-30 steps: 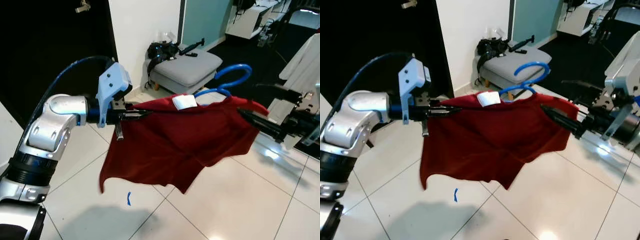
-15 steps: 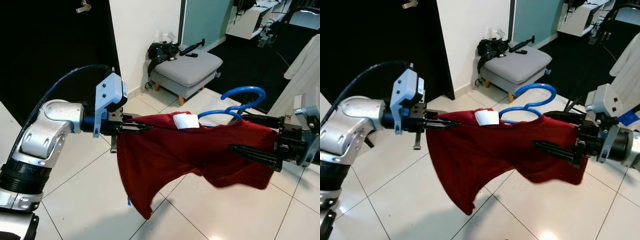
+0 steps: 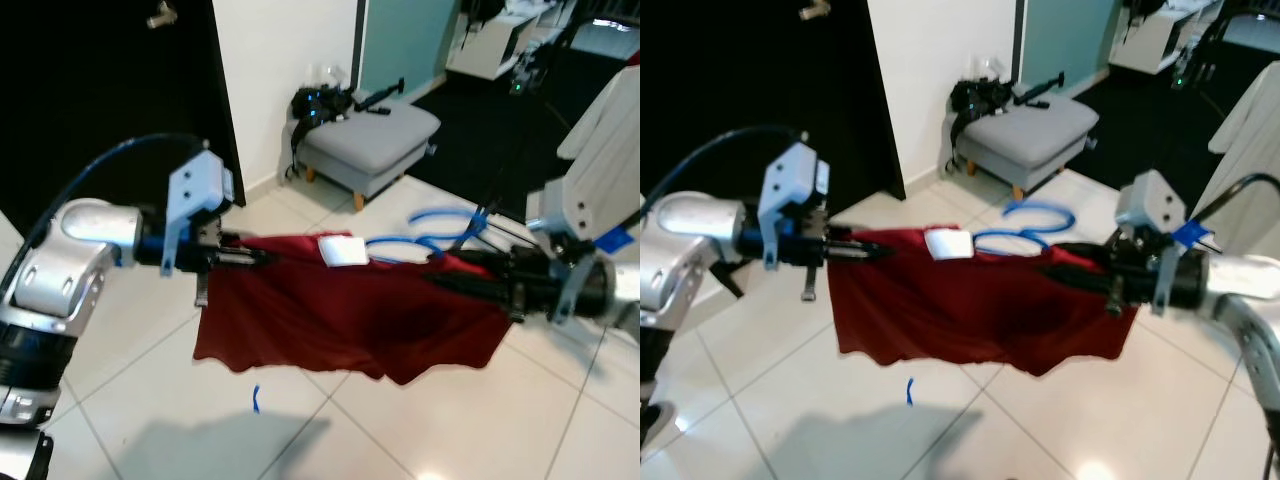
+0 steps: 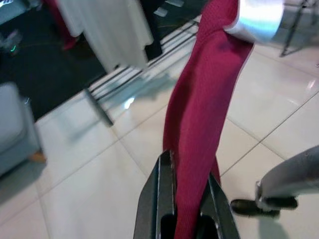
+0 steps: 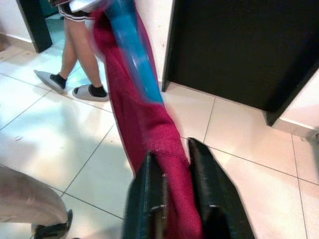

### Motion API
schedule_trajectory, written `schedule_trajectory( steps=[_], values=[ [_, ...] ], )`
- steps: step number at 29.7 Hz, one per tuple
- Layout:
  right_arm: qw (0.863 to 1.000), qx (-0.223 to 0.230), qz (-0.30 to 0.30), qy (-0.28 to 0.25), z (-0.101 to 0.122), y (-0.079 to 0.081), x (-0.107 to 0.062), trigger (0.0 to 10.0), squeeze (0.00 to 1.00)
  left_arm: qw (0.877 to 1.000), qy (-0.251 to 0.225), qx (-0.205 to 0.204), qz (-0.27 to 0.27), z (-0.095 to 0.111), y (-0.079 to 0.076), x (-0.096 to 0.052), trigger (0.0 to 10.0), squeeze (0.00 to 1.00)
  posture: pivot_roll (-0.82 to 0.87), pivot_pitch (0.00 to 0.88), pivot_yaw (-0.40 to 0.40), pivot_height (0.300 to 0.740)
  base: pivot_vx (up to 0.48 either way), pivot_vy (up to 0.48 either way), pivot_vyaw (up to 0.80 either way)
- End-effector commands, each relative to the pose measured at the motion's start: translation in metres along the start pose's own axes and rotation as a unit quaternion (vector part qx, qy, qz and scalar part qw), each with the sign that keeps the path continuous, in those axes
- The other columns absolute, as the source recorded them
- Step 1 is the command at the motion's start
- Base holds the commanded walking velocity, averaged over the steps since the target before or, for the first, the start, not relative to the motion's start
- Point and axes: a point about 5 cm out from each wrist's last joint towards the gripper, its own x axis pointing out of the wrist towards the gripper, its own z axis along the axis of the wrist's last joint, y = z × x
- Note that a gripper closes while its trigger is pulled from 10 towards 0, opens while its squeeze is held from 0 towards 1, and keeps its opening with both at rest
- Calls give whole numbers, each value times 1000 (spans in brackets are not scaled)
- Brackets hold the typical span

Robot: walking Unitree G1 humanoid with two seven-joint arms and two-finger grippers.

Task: Hang hanger

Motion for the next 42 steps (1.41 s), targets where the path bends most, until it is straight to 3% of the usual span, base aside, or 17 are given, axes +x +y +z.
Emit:
schedule_trajectory(
  steps=[1,6,7,11,15,19,22,28,32,33,35,36,37,41,42],
  values=[
    [1000,-17,15,-17,6,0,9,0,0,1000,4,-2,-8,-2,-3,-3,10000,0,-25,91,14,740,0,0,0],
    [999,-27,30,-14,9,-4,16,0,0,1000,2,-17,-8,-5,-5,-7,10000,0,-14,90,3,740,0,0,0],
    [999,-28,34,-14,10,-5,18,0,0,999,-4,-33,-13,-5,-6,-8,10000,1000,-14,90,1,740,0,0,0],
    [999,-29,38,-9,9,-6,22,0,0,998,-18,-56,-31,-4,-9,-12,10000,1000,-15,90,0,740,0,0,0],
    [999,-28,39,-2,6,-7,24,0,0,998,-29,-52,-34,0,-8,-14,10000,1000,-16,90,2,740,0,0,0],
    [999,-21,39,14,0,-8,25,0,0,997,-63,-33,-43,18,-3,-29,10000,1000,-17,90,6,740,0,0,0],
    [999,-20,38,18,-1,-8,25,0,0,996,-67,-28,-45,20,-2,-32,10000,1000,-17,90,6,740,0,0,0],
    [997,-18,48,65,-17,-6,24,0,0,990,-139,3,-35,51,8,-43,10000,1000,-21,91,9,740,0,0,0],
    [995,-22,54,87,-25,-4,29,0,0,982,-184,0,-38,63,10,-35,10000,1000,-19,91,10,740,0,0,0],
    [993,-26,67,94,-29,2,36,0,0,978,-206,-19,-38,63,9,-15,10000,86,-19,91,10,740,0,0,0],
    [993,-26,67,94,-29,2,36,0,0,978,-206,-19,-38,63,9,-15,10000,86,-19,91,10,740,0,0,0],
    [992,-27,73,95,-29,4,38,0,0,977,-210,-26,-39,61,8,-8,10000,86,-19,91,10,740,0,0,0],
    [992,-30,83,96,-29,7,42,0,0,973,-222,-39,-43,59,6,3,10000,0,-22,92,10,740,0,0,0],
    [989,-40,100,100,-29,12,50,0,0,962,-254,-74,-73,54,-4,30,10000,0,-24,92,10,740,0,0,0],
    [989,-40,100,100,-29,12,50,0,0,962,-254,-74,-73,54,-4,30,10000,0,-24,92,10,740,0,0,0]
  ],
)
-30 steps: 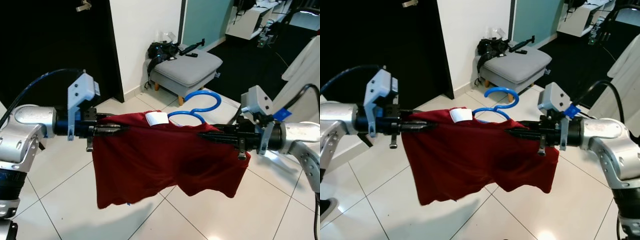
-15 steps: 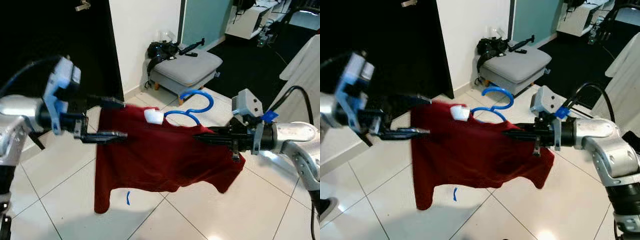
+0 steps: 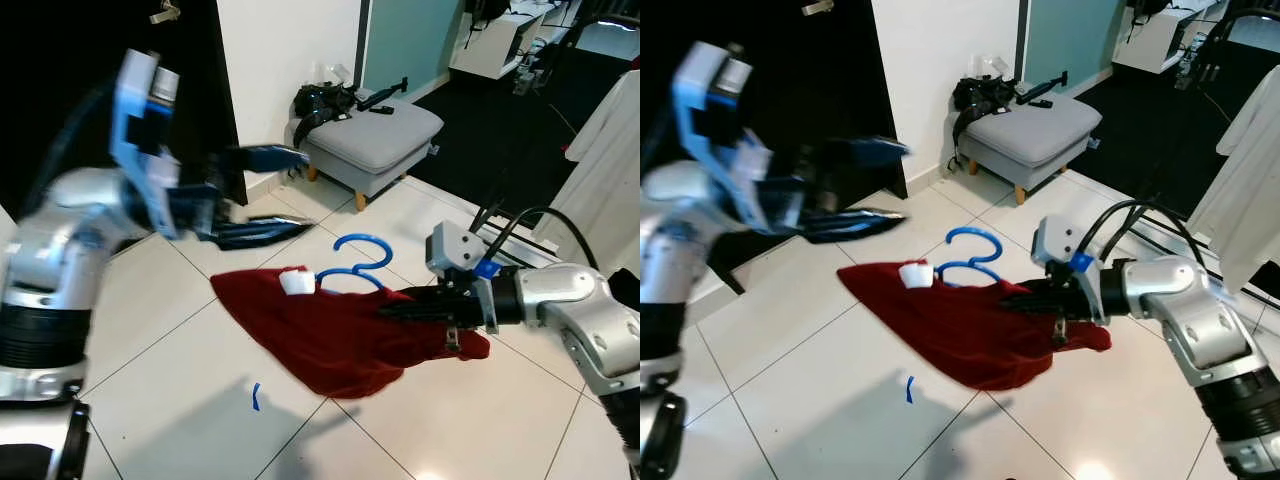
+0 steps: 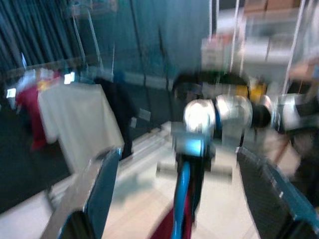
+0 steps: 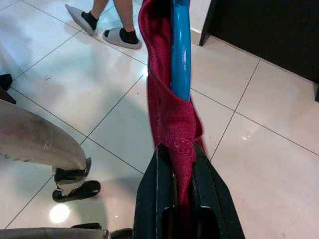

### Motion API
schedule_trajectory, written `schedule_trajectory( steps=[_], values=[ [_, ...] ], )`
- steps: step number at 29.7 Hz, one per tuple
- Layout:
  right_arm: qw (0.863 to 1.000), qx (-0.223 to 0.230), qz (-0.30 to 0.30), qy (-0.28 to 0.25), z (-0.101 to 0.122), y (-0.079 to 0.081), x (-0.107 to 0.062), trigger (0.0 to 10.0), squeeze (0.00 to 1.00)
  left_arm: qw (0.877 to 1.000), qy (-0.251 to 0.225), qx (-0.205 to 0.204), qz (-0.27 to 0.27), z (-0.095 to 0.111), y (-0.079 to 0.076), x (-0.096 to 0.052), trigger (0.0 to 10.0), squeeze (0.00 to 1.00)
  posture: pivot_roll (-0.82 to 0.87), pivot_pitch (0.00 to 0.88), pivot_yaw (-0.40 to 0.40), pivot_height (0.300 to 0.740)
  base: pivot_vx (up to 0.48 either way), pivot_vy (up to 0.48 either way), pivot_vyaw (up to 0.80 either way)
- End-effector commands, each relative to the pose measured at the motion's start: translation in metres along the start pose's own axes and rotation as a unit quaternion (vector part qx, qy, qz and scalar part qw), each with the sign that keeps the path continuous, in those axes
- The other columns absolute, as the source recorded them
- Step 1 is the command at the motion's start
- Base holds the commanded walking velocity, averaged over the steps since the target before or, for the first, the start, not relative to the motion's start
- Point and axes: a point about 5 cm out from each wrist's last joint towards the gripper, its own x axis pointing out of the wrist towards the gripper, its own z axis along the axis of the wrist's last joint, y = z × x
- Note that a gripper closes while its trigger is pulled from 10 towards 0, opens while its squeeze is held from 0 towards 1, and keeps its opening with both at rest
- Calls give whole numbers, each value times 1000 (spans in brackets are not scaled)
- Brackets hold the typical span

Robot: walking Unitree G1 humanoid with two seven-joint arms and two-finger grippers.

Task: Hang hanger

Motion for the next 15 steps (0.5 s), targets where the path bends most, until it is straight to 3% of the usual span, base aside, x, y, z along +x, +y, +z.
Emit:
schedule_trajectory(
  steps=[1,6,15],
  values=[
    [1000,-24,14,-10,8,4,5,0,0,1000,1,-16,-9,-7,-3,3,10000,0,-24,92,10,740,0,0,0],
    [999,-34,22,-25,16,3,11,0,0,998,-14,-61,-26,-27,-7,16,10000,0,-31,90,13,740,0,0,0],
    [998,-42,27,-34,22,4,13,0,0,996,5,-87,-28,-46,-14,22,10000,0,-30,89,15,740,0,0,0]
  ],
)
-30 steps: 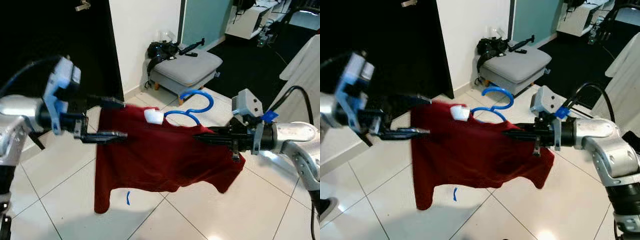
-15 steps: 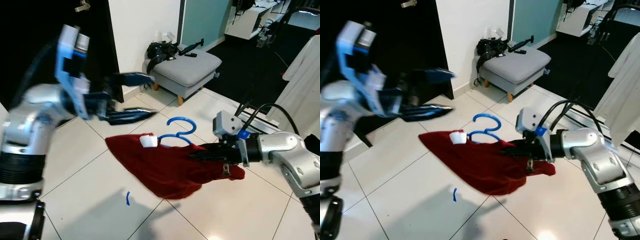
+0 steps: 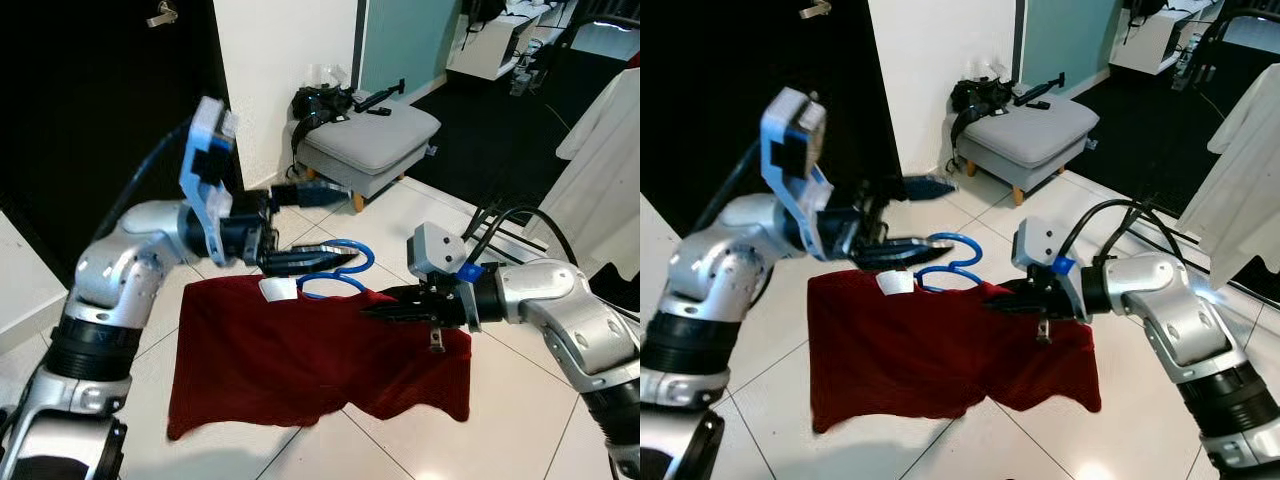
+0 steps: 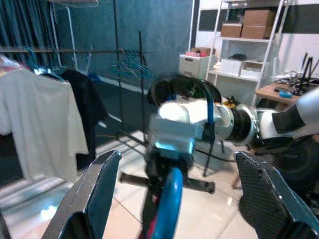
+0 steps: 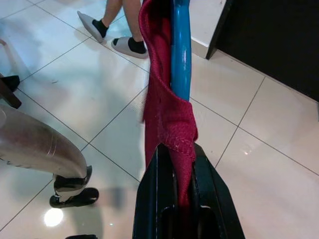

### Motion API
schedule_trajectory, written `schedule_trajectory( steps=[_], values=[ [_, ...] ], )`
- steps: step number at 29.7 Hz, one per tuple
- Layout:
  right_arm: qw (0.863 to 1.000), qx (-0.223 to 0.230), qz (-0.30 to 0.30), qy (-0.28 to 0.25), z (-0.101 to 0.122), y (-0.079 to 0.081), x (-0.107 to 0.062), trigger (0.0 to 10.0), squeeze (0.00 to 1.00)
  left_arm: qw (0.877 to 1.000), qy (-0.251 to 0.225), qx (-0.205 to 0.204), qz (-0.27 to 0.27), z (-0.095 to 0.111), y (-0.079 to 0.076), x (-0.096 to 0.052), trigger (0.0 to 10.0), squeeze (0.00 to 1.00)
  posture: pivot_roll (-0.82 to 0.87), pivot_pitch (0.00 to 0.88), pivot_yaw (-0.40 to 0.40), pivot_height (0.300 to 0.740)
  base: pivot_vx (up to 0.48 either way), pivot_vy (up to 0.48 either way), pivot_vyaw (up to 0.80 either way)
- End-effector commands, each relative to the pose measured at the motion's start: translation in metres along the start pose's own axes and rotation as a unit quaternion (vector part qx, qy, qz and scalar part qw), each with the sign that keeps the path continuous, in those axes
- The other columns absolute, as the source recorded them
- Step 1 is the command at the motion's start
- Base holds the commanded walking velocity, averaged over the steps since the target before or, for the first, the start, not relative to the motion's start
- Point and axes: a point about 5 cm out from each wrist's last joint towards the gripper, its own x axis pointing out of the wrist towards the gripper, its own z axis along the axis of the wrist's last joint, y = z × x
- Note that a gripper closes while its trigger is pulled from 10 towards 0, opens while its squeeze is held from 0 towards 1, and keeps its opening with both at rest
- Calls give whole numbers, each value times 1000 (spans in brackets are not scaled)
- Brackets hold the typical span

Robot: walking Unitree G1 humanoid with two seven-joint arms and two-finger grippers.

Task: Hang hanger

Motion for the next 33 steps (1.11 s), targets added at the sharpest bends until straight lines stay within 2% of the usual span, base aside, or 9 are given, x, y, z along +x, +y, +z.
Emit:
schedule_trajectory(
  steps=[1,12,14,21,22,23,24,33],
  values=[
    [1000,-21,11,-15,9,3,2,0,0,1000,9,-4,5,-4,0,0,10000,0,-30,89,15,740,0,0,0],
    [999,-22,12,-21,11,3,2,0,0,1000,21,-1,4,-8,-1,0,10000,0,-29,86,17,740,0,0,0],
    [999,-23,11,-22,12,3,2,0,0,1000,22,0,4,-8,-1,-1,8941,0,-29,86,18,740,0,0,0],
    [999,-23,10,-24,13,3,2,0,0,1000,25,0,6,-10,-1,-2,8588,0,-31,85,20,740,0,0,0],
    [999,-23,10,-24,13,3,2,0,0,1000,22,-2,6,-10,-2,-2,4392,0,-31,86,19,740,0,0,0],
    [999,-23,10,-24,13,3,2,0,0,1000,22,-2,6,-10,-2,-2,4392,0,-31,86,19,740,0,0,0],
    [999,-24,11,-25,14,3,2,0,0,1000,21,-4,4,-10,-2,-1,0,0,-33,89,19,740,0,0,0],
    [999,-24,11,-27,16,4,1,0,0,1000,21,-8,1,-12,-3,-1,0,0,-34,94,19,740,0,0,0]
  ],
)
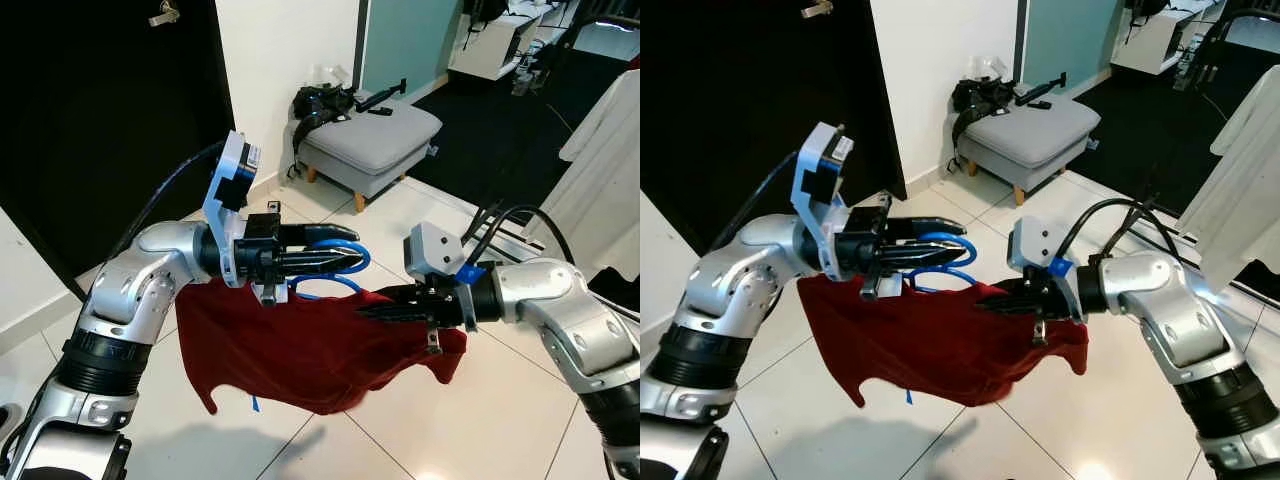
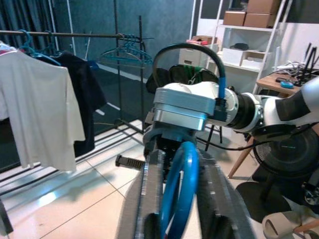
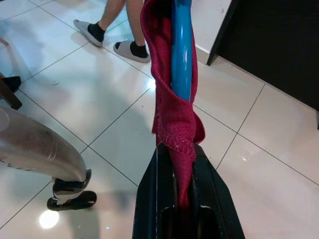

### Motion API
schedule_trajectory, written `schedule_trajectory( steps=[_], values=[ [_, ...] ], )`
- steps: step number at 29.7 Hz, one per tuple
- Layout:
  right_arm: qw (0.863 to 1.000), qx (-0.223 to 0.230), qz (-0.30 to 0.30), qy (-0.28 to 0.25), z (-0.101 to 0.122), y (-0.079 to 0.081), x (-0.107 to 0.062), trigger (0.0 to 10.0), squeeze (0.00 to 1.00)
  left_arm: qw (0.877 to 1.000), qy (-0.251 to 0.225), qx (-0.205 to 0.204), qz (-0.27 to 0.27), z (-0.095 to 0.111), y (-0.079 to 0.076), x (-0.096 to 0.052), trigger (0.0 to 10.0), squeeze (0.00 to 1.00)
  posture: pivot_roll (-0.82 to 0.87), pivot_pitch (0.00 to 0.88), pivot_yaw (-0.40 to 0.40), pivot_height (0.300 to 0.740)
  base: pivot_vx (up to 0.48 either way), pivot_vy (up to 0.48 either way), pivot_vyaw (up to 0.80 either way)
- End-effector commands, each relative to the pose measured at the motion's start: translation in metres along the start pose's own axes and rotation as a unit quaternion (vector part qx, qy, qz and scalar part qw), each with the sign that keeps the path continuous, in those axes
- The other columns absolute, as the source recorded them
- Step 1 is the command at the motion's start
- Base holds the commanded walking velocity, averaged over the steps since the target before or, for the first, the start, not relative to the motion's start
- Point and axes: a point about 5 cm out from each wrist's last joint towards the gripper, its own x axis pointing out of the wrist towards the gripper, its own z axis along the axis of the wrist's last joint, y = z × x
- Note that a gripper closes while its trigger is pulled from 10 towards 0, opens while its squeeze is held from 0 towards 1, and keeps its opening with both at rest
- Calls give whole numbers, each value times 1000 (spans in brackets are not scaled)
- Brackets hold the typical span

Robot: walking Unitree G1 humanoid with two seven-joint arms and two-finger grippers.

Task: Hang hanger

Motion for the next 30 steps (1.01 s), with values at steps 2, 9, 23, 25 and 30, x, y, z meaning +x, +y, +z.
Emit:
schedule_trajectory(
  steps=[2,9,23,25,30],
  values=[
    [1000,-13,3,-19,9,1,-1,0,0,1000,5,-4,-3,-3,-1,-2,0,0,-33,95,19,740,0,0,0],
    [1000,-13,1,-23,10,1,0,0,0,1000,8,-2,0,-2,-1,-4,0,0,-33,97,20,740,0,0,0],
    [1000,-13,-1,-21,9,1,1,0,0,1000,-22,0,7,7,2,-6,0,0,-30,99,18,740,0,0,0],
    [1000,-13,-1,-22,9,1,1,0,0,1000,-25,-1,3,8,1,-5,0,0,-30,99,18,740,0,0,0],
    [1000,-14,-1,-23,9,1,1,0,0,999,-30,-22,-18,6,-5,0,10000,1000,-30,99,18,740,0,0,0]
  ],
)
